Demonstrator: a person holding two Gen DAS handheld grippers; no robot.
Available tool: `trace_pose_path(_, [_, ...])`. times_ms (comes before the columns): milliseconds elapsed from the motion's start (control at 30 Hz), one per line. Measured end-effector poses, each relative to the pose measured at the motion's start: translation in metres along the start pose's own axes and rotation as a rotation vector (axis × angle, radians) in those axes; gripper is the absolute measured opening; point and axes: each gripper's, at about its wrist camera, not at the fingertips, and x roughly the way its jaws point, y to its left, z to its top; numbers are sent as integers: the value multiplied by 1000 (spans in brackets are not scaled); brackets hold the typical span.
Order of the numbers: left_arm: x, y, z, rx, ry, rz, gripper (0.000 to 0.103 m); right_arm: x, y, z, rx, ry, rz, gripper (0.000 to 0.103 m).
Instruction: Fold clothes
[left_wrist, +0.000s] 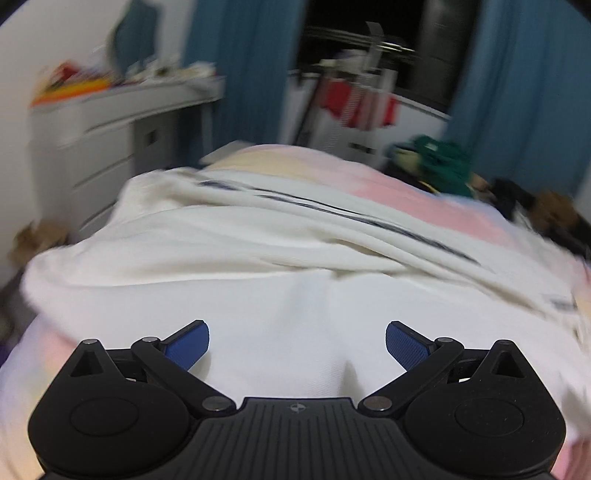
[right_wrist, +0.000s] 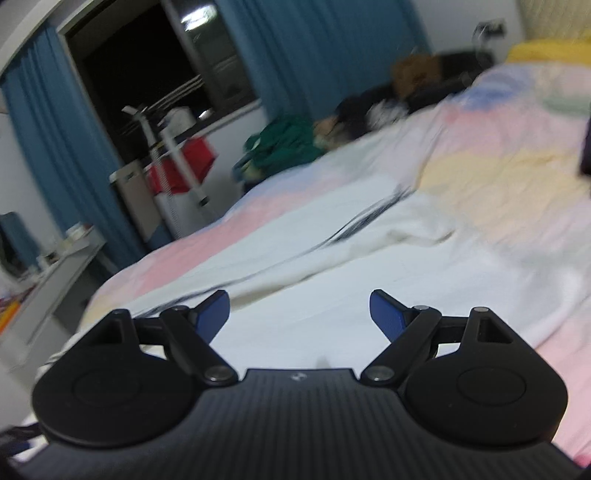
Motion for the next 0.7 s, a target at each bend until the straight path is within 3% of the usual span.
trace_pose_path(233, [0, 80, 23, -343, 174, 79, 103, 1, -23, 1, 100, 25, -56, 84])
trace_pose_path(400, [10, 123, 26, -519, 300, 157, 103, 5, -34, -1, 152, 52, -105, 84])
trace_pose_path(600, [39, 157, 13, -735, 387, -19, 103, 10, -44, -3, 210, 95, -110, 84])
trace_pose_path(700, [42, 162, 16, -732, 336, -35, 103, 9, -45, -4, 225, 104, -110, 84])
